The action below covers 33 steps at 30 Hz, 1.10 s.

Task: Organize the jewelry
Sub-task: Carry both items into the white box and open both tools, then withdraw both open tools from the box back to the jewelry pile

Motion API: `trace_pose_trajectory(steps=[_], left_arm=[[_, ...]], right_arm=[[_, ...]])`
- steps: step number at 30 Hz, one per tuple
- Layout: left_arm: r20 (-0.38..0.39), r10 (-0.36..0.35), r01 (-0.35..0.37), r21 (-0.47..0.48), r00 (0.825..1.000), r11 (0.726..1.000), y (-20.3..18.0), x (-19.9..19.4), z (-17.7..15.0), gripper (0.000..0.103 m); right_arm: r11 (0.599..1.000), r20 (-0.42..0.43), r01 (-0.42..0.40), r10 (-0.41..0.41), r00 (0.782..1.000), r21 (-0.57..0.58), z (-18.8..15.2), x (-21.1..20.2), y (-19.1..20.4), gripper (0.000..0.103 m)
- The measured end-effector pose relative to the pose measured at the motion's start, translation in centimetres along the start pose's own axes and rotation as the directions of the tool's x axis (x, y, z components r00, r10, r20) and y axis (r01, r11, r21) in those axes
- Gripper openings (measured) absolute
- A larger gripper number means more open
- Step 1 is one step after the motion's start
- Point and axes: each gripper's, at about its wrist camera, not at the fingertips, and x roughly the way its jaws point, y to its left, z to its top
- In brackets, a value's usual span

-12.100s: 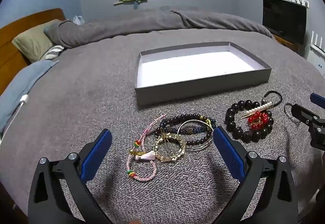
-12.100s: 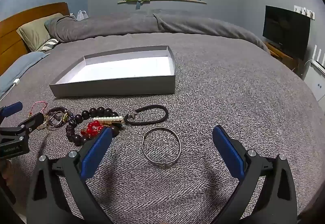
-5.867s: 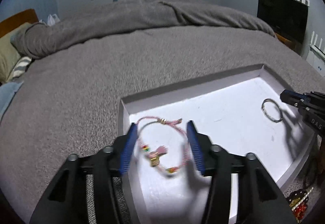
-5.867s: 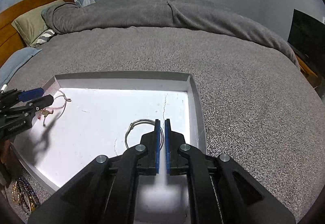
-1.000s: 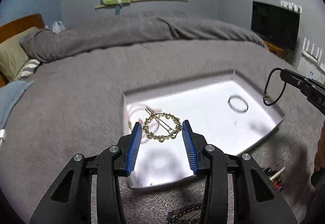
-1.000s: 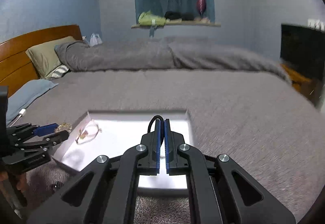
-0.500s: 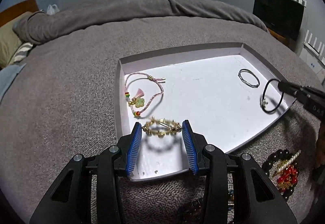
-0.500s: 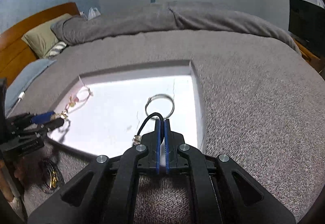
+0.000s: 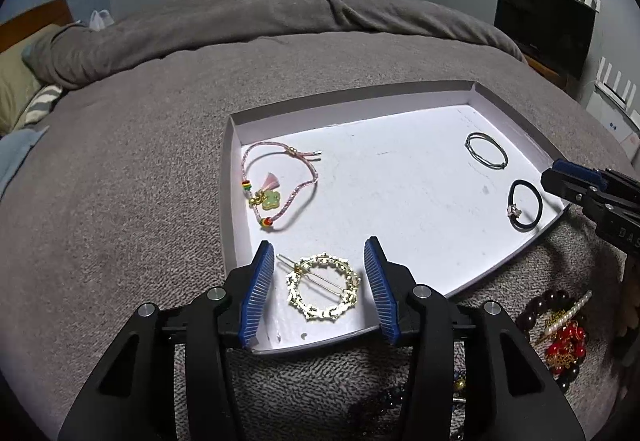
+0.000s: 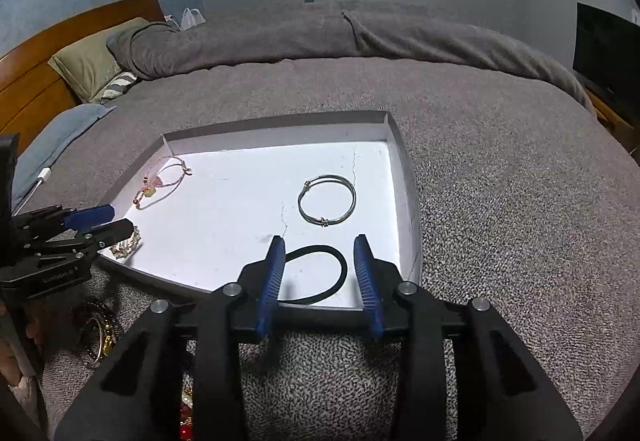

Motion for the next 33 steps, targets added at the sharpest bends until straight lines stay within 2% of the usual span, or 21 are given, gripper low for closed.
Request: trace_pose_trajectory(steps=[3, 5, 6, 7, 11, 12, 15, 25, 33], left_arm=[[0.006, -0.001, 0.001, 0.002, 1.0, 1.0, -0.1, -0.1, 0.0, 0.053], [0.013, -0.004, 0.004, 0.006, 1.0, 1.0, -0.3, -0.3, 0.1, 0.06], [0.024, 0.009, -0.009, 0.012, 1.0, 1.0, -0.4, -0.5, 0.1, 0.071], [0.037, 0.021, -0.022, 0.018, 0.999, 1.0, -0.6, -0.7, 0.1, 0.075], [0.079, 0.038, -0.04, 0.019, 0.996, 0.999, -0.8, -1.7, 0.2, 0.079], [0.086, 0.042, -0.044, 0.014, 0.995, 0.999, -0.8, -1.9, 0.2, 0.081], [0.111, 0.058, -0.058, 0.0, 0.992, 0.998, -0.7, -2.5, 0.3, 0.09], [0.158, 0.094, -0.095, -0.004, 0.983, 0.995, -0.7, -3.6, -0.2, 0.094], [0.174, 0.1, -0.1, -0.011, 0.98, 0.995, -0.6, -4.6, -0.8, 0.094]], right_arm=[[1.0, 0.018, -0.008, 0.008, 1.0, 0.004, 0.1, -0.5, 0.0, 0.06], [1.0, 0.029, -0.008, 0.008, 1.0, 0.003, 0.2, -0.8, 0.0, 0.062], [1.0, 0.038, -0.007, 0.007, 0.999, 0.003, 0.3, -1.0, 0.0, 0.065], [1.0, 0.045, -0.007, 0.007, 0.999, 0.004, 0.3, -1.1, 0.0, 0.067], [1.0, 0.077, -0.01, 0.009, 0.997, 0.013, 0.5, -1.8, -0.1, 0.08], [1.0, 0.081, -0.006, 0.004, 0.997, 0.014, 0.5, -1.9, -0.1, 0.086], [1.0, 0.098, 0.004, -0.006, 0.995, 0.023, 0.5, -2.2, -0.2, 0.097], [0.997, 0.145, 0.034, -0.045, 0.988, 0.075, 0.1, -3.0, -1.0, 0.098], [0.993, 0.133, 0.057, -0.07, 0.989, 0.101, -1.0, -3.8, -1.3, 0.098]])
